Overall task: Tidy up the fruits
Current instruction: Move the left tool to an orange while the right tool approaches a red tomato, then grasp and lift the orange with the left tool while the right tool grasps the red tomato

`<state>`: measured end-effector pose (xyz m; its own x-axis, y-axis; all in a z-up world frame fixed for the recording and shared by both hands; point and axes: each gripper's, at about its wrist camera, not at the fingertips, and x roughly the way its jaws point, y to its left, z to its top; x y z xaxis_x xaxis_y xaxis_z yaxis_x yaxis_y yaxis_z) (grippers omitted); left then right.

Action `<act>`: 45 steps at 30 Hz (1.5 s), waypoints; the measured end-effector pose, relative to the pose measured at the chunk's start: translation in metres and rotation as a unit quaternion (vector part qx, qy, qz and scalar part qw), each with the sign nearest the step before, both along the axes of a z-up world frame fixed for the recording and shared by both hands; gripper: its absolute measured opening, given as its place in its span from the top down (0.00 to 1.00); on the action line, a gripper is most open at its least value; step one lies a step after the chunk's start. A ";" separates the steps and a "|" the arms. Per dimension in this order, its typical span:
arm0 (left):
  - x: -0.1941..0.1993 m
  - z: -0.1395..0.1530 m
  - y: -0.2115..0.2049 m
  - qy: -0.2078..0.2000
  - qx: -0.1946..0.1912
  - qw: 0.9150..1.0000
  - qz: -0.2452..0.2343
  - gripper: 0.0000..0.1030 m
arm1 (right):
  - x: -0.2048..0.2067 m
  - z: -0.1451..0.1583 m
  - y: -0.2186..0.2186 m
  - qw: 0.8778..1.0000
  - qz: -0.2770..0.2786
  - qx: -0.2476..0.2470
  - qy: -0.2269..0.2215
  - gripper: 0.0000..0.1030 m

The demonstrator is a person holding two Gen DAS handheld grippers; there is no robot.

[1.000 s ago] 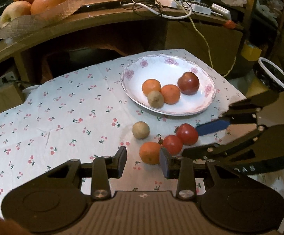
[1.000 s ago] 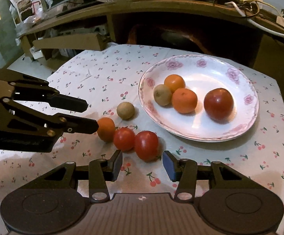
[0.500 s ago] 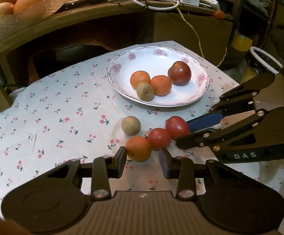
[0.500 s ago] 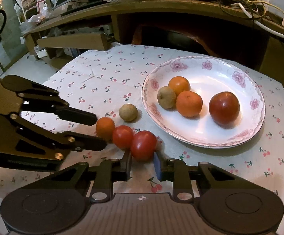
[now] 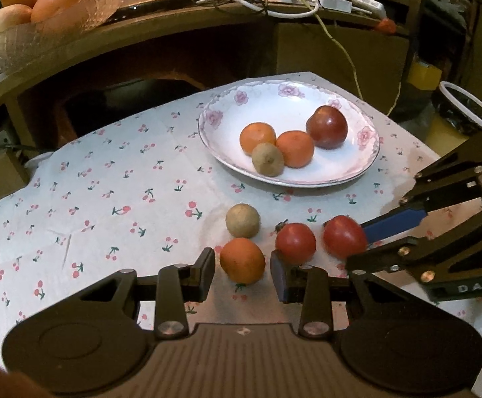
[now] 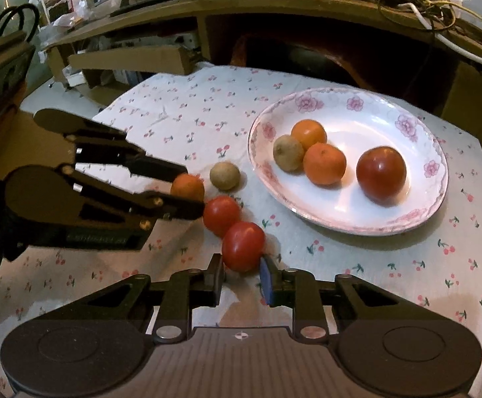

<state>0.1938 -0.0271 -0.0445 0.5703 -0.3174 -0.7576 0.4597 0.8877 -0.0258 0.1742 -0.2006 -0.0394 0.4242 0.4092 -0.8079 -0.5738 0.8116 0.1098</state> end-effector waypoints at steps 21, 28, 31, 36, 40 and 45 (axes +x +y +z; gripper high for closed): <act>-0.005 -0.002 -0.002 -0.003 0.007 1.000 -0.007 0.66 | 0.006 0.000 0.002 1.000 -0.018 -0.003 -0.022 0.54; -0.002 -0.004 -0.005 -0.006 0.004 1.000 0.001 0.65 | 0.003 0.001 0.003 1.000 -0.015 -0.003 -0.019 0.69; -0.002 -0.004 -0.006 -0.006 0.007 1.000 0.001 0.66 | 0.000 0.002 0.007 1.000 -0.010 -0.015 -0.023 0.70; -0.009 -0.001 -0.005 -0.004 0.013 1.000 0.002 0.67 | -0.001 0.004 0.003 1.000 -0.017 -0.017 -0.017 0.71; -0.027 0.007 -0.004 0.005 0.012 1.000 0.005 0.67 | -0.012 0.008 -0.003 0.999 -0.025 -0.022 -0.017 0.71; -0.060 0.010 -0.011 0.025 0.012 1.000 -0.006 0.67 | -0.039 0.009 -0.006 0.999 -0.029 -0.032 -0.009 0.71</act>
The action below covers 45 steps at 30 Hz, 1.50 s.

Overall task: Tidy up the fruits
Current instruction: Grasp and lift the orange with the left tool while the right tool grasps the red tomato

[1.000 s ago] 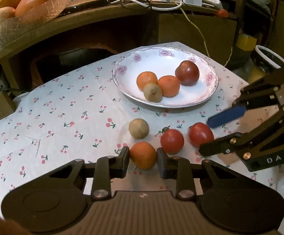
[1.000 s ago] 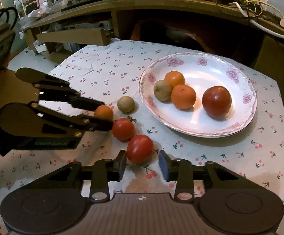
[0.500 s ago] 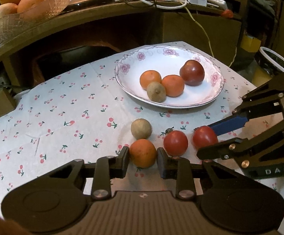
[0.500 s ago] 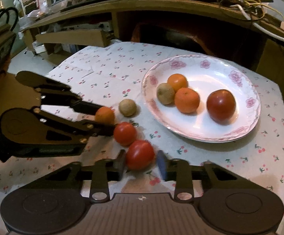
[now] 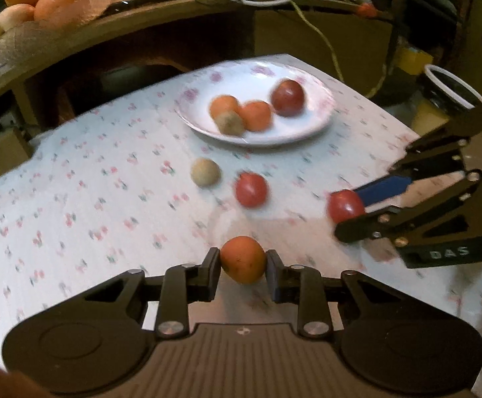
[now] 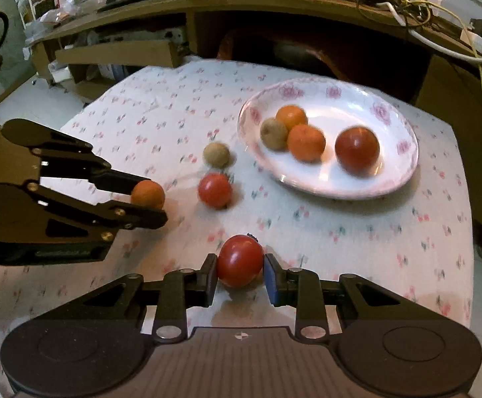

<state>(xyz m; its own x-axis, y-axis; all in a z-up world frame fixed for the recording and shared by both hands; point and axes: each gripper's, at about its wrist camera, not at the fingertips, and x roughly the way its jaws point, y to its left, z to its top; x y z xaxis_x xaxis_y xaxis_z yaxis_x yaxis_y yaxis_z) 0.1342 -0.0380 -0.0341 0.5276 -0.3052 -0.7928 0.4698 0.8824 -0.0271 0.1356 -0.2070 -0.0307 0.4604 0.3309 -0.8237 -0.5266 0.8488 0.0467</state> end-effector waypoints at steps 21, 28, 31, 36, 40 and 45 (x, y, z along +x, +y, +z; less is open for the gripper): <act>-0.024 -0.006 -0.003 -0.010 0.021 0.999 -0.027 0.55 | -0.021 -0.004 -0.003 1.000 0.002 0.000 -0.010 0.64; -0.022 -0.005 -0.004 -0.008 0.009 1.000 -0.025 0.57 | -0.018 -0.004 -0.003 1.000 -0.001 0.003 -0.007 0.64; -0.024 -0.005 -0.007 -0.006 0.006 1.000 -0.025 0.64 | -0.018 -0.004 -0.004 1.000 -0.005 0.005 -0.005 0.65; -0.025 -0.004 -0.008 -0.006 0.008 1.000 -0.023 0.67 | -0.019 -0.004 -0.003 1.000 -0.005 0.000 -0.007 0.69; -0.021 0.000 -0.010 -0.009 0.002 1.000 -0.021 0.67 | -0.018 -0.002 -0.003 1.000 -0.009 -0.001 -0.008 0.70; -0.013 0.009 -0.013 -0.022 -0.004 1.000 -0.018 0.67 | -0.014 0.005 -0.005 1.000 -0.020 0.009 -0.017 0.70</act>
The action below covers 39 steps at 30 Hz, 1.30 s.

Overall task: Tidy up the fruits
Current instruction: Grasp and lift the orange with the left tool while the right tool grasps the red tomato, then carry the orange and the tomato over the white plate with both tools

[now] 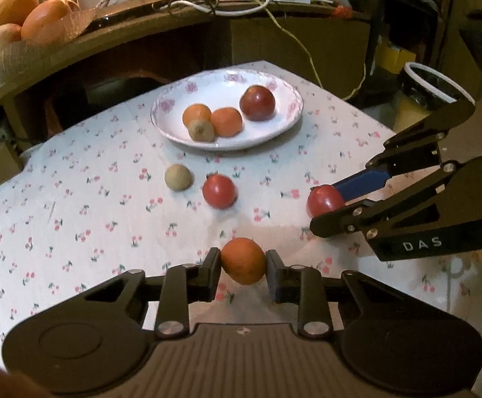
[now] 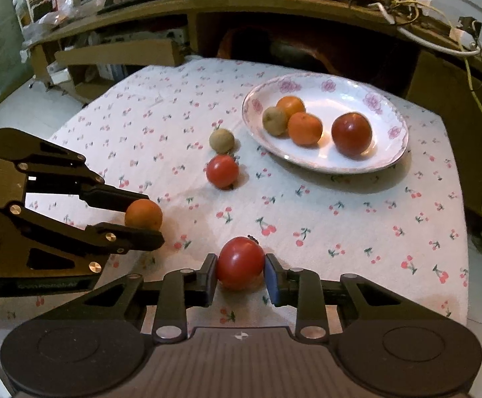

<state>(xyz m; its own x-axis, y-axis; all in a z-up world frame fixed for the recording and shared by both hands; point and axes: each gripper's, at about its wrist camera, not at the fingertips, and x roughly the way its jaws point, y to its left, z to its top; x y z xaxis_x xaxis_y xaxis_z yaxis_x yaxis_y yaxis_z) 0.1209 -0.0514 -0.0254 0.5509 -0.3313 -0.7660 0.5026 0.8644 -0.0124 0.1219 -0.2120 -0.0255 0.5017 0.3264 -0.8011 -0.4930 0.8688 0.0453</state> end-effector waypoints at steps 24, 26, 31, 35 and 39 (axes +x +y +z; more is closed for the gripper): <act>0.071 0.032 -0.026 -0.056 -0.018 0.998 0.036 0.67 | 0.050 0.034 -0.019 0.994 -0.079 0.058 -0.048 0.70; 0.078 0.030 -0.028 -0.057 -0.016 0.998 0.038 0.67 | 0.055 0.033 -0.020 0.993 -0.085 0.059 -0.048 0.70; 0.090 0.019 -0.030 -0.045 -0.016 0.998 0.041 0.67 | 0.068 0.024 -0.021 0.993 -0.091 0.054 -0.042 0.70; 0.099 0.013 -0.034 -0.042 -0.013 0.998 0.041 0.67 | 0.075 0.019 -0.022 0.994 -0.096 0.046 -0.040 0.70; 0.106 0.008 -0.036 -0.036 -0.015 0.998 0.042 0.67 | 0.083 0.014 -0.026 0.993 -0.100 0.045 -0.036 0.70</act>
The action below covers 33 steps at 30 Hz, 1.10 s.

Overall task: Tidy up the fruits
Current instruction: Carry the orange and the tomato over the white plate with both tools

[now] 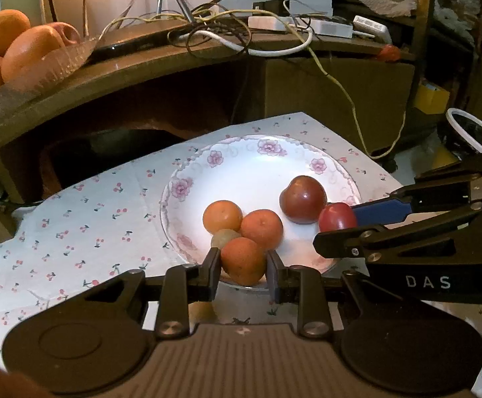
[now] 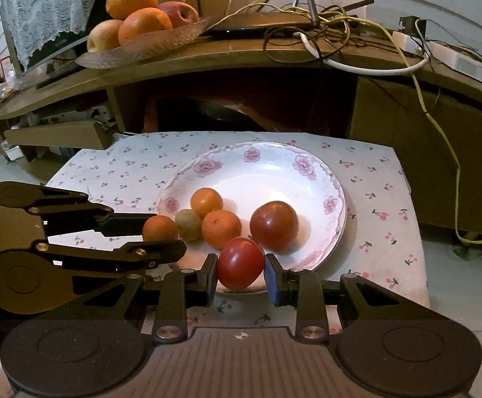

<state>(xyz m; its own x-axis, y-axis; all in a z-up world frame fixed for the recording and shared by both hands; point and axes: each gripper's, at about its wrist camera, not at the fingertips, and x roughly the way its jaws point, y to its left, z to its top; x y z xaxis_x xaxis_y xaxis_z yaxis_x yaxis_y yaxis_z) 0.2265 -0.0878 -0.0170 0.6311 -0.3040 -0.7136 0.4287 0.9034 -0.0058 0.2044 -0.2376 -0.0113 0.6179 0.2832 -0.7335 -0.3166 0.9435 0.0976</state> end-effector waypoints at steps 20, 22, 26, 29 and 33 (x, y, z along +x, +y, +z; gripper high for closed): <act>0.015 -0.012 -0.004 0.000 0.004 1.000 0.013 0.67 | 0.018 -0.013 -0.003 1.000 -0.011 -0.003 0.000 0.68; 0.014 -0.010 -0.003 -0.004 0.004 1.000 0.013 0.67 | 0.017 -0.011 -0.003 1.000 -0.010 -0.001 -0.006 0.68; 0.013 -0.006 -0.003 -0.014 0.005 1.000 0.013 0.66 | 0.017 -0.008 -0.005 1.000 -0.012 0.003 -0.013 0.66; 0.012 -0.002 -0.003 -0.018 0.005 1.000 0.012 0.66 | 0.016 -0.005 -0.006 1.000 -0.013 0.006 -0.018 0.65; 0.012 0.002 -0.001 -0.024 0.003 1.000 0.016 0.66 | 0.015 -0.001 -0.007 1.000 -0.018 0.008 -0.025 0.63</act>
